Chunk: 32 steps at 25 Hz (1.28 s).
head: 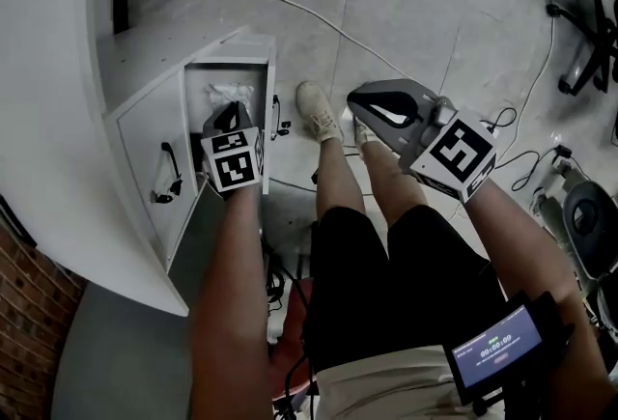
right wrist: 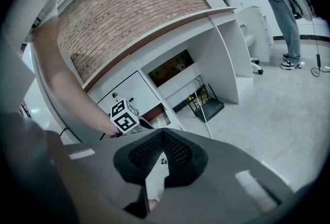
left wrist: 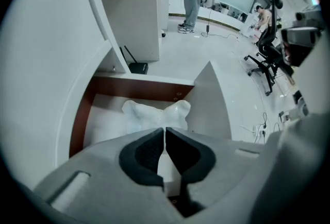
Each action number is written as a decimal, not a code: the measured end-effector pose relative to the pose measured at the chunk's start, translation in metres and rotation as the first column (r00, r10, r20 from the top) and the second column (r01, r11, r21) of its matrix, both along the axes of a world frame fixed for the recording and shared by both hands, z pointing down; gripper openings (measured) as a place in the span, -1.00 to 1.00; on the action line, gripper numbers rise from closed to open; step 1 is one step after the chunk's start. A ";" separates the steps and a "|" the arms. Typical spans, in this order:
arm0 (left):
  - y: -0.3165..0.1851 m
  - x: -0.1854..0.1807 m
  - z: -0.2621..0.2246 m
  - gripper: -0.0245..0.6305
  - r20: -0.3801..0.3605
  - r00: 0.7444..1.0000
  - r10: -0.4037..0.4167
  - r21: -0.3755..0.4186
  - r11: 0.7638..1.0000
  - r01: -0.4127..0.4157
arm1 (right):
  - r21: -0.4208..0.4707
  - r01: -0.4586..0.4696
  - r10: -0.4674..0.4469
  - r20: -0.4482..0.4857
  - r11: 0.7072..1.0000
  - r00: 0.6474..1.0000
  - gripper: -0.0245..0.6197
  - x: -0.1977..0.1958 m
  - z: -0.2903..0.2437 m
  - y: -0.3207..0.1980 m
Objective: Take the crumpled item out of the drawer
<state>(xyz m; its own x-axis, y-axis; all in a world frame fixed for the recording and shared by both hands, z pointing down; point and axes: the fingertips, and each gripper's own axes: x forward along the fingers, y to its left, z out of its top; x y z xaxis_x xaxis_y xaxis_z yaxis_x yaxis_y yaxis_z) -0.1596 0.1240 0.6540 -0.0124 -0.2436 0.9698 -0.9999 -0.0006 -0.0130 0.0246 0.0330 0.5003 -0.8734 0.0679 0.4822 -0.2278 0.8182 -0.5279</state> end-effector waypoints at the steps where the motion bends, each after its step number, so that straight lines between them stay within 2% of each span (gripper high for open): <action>1: -0.001 0.003 -0.005 -0.88 0.002 1.000 0.010 0.020 1.000 -0.010 | 0.005 0.011 -0.011 -0.002 1.000 1.000 -0.90 0.001 -0.002 0.003; 5: -0.006 0.006 -0.023 -0.88 -0.004 1.000 -0.013 0.096 0.995 0.014 | 0.022 0.068 -0.068 -0.007 0.997 0.998 -0.90 -0.002 -0.010 0.013; 9: -0.007 0.008 -0.044 -0.88 -0.003 0.997 -0.078 0.153 0.985 0.078 | 0.026 0.056 -0.056 0.009 0.998 0.998 -0.90 0.000 -0.018 0.017; 15: -0.008 0.021 -0.077 -0.88 -0.030 0.997 -0.074 0.241 0.967 0.080 | 0.028 0.066 -0.065 -0.015 0.997 0.998 -0.90 0.010 -0.020 0.026; 19: -0.002 0.022 -0.103 -0.88 -0.063 0.993 -0.099 0.319 0.941 0.114 | 0.042 0.044 -0.044 -0.015 0.998 0.999 -0.90 0.009 -0.024 0.038; 22: 0.002 0.031 -0.127 -0.88 -0.120 0.987 -0.111 0.382 0.912 0.149 | 0.059 0.044 -0.043 -0.018 0.997 0.999 -0.90 0.008 -0.033 0.047; 32: 0.044 0.056 -0.207 -0.88 -0.207 0.975 -0.084 0.491 0.853 0.178 | 0.154 0.037 -0.036 -0.008 0.987 0.999 -0.90 -0.007 -0.096 0.068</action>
